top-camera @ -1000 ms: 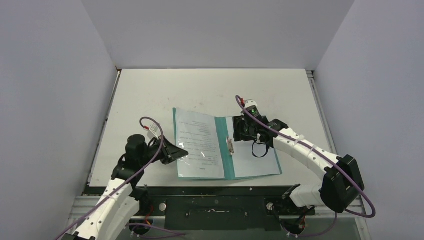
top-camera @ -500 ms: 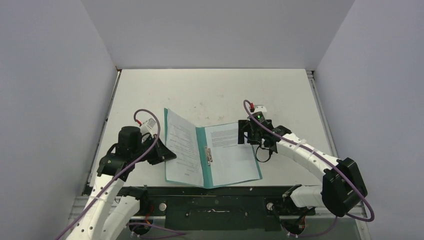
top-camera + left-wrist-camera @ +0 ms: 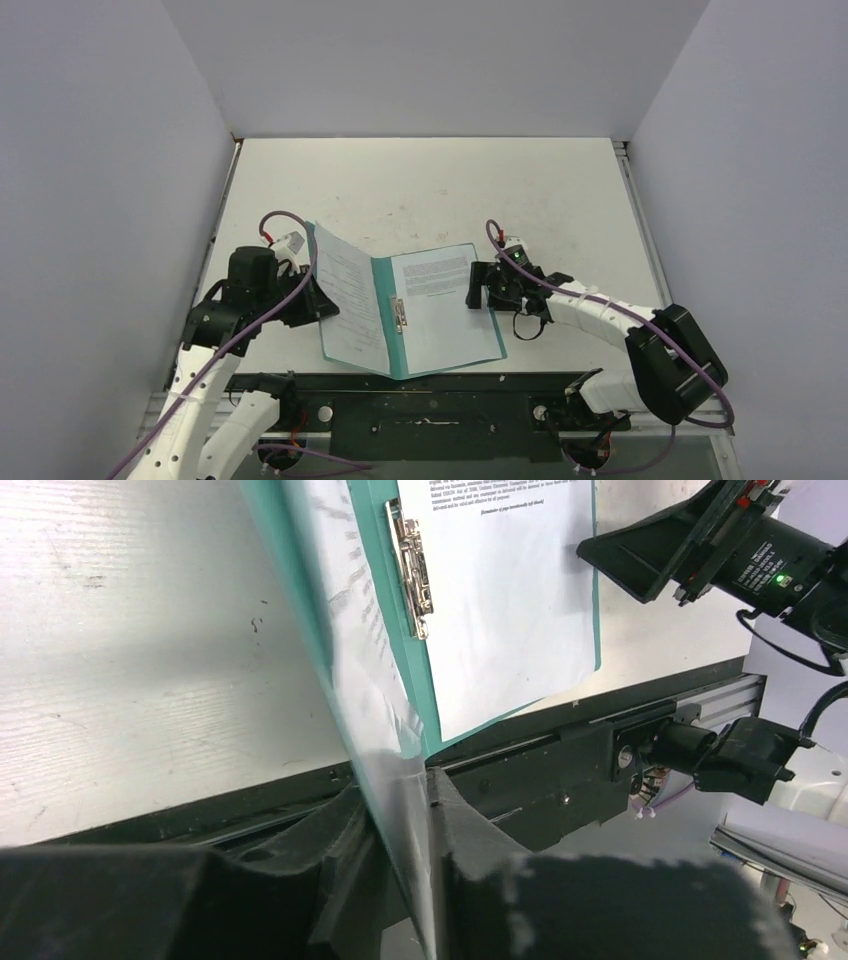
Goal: Put the files into the folder
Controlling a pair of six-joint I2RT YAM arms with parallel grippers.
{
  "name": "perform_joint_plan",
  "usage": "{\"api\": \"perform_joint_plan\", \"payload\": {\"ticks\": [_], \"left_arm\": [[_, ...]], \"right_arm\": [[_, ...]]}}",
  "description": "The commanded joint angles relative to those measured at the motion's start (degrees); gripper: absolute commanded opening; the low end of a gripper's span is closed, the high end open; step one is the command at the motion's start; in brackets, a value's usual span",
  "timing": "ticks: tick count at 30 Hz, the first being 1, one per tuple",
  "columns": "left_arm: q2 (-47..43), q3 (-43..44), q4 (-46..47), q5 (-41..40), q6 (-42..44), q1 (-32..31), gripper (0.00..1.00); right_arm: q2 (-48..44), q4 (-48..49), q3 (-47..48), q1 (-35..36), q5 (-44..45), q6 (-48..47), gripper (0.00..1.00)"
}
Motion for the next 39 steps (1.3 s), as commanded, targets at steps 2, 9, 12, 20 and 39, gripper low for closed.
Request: {"api": "perform_joint_plan", "payload": {"ticks": [2, 9, 12, 20, 39], "left_arm": [[0.2, 2.7, 3.7, 1.7, 0.3, 0.2, 0.25], [0.5, -0.6, 16.1, 11.2, -4.4, 0.3, 0.54], [0.9, -1.4, 22.9, 14.3, -7.3, 0.2, 0.63], [2.1, -6.3, 43.9, 21.0, -18.1, -0.5, 0.83], [18.2, -14.2, 72.9, 3.1, -26.1, -26.2, 0.93]], "right_arm": [[2.5, 10.5, -2.9, 0.2, -7.8, 3.5, 1.00], [3.7, 15.9, -5.5, 2.9, -10.2, 6.7, 1.00], [4.0, 17.2, -6.2, 4.9, -9.6, 8.1, 1.00], [3.8, 18.4, -7.1, 9.0, -7.6, 10.3, 1.00], [-22.5, -9.1, -0.5, 8.7, 17.9, 9.7, 1.00]]}}
